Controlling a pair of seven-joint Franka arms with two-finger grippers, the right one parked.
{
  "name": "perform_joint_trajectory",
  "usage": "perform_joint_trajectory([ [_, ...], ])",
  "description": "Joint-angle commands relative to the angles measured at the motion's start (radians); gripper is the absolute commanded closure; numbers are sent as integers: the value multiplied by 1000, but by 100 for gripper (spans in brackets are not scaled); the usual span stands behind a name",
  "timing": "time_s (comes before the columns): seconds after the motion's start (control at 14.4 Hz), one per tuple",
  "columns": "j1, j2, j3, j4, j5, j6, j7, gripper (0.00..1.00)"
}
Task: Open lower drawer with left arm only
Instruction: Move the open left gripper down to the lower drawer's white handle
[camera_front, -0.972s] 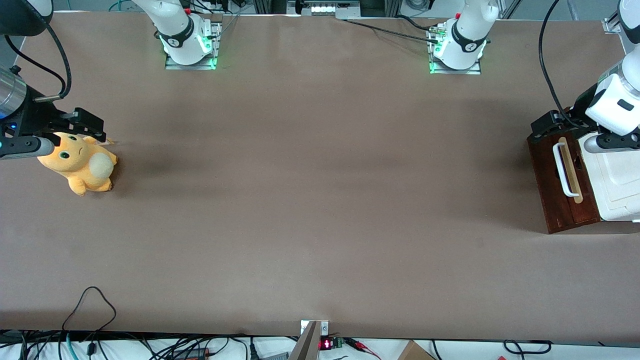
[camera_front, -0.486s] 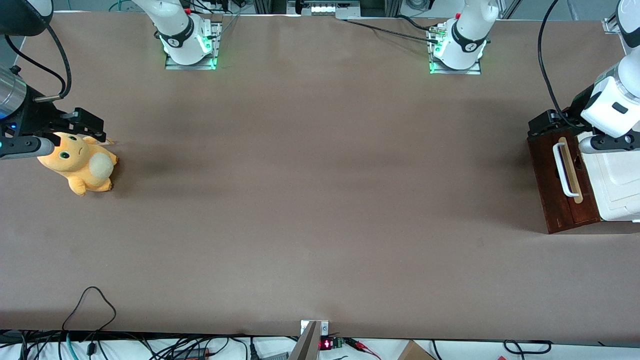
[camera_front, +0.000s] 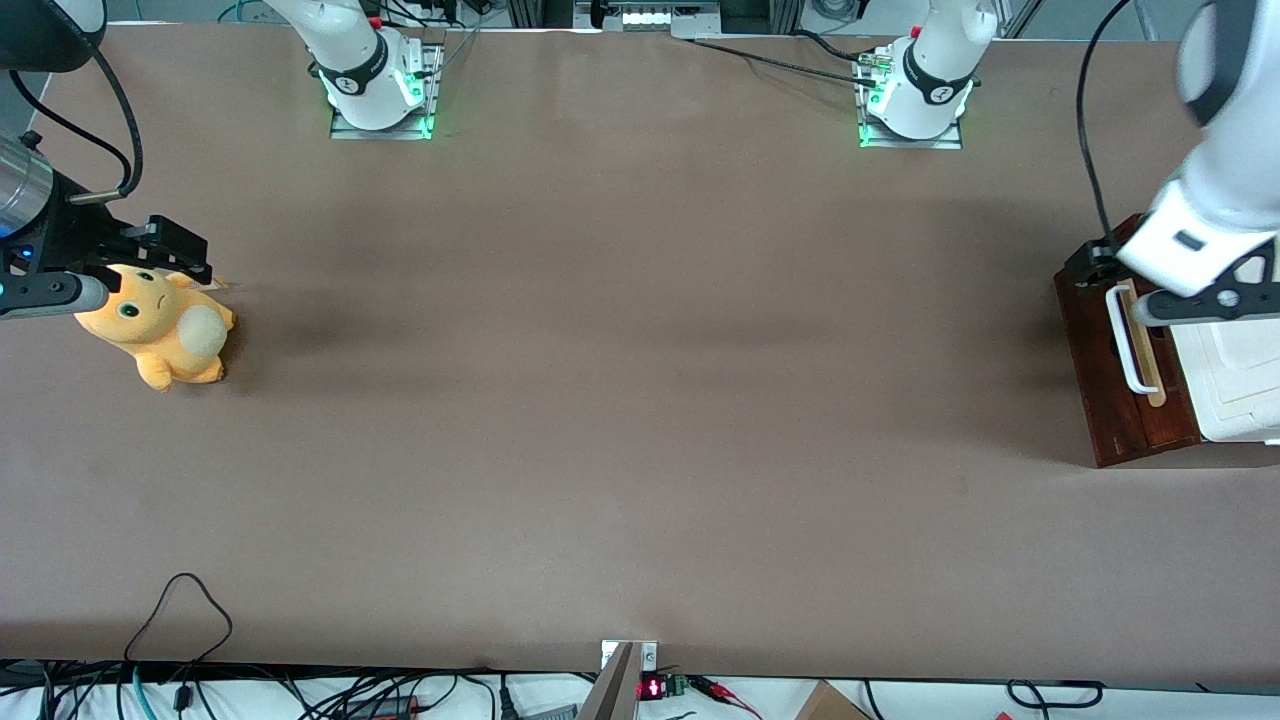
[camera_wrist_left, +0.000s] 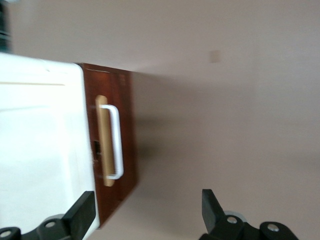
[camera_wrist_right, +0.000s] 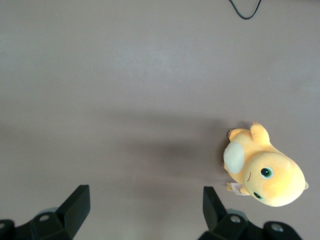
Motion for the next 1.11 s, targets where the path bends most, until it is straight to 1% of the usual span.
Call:
perform_joint_trajectory([
  [0.0,-9,39,-65,-47,201,-37,-138,6],
  [0.14,-8,68,-118,-123,397,-72,-276,6],
  [0.21,-6,80,-129,-169,469,-72,-346,6],
  [0.42,-5,174,-131,-213,578,-112,-527,6],
  [0.56,-5,212,-141,-278,667,-127,-675,6],
  [0.69,6,249,-141,-308,723,-130,-714,5],
  [0.76,15,267,-141,-311,743,-133,-718,3],
  [1.04,12,376,-141,-311,856,-199,-824,4],
])
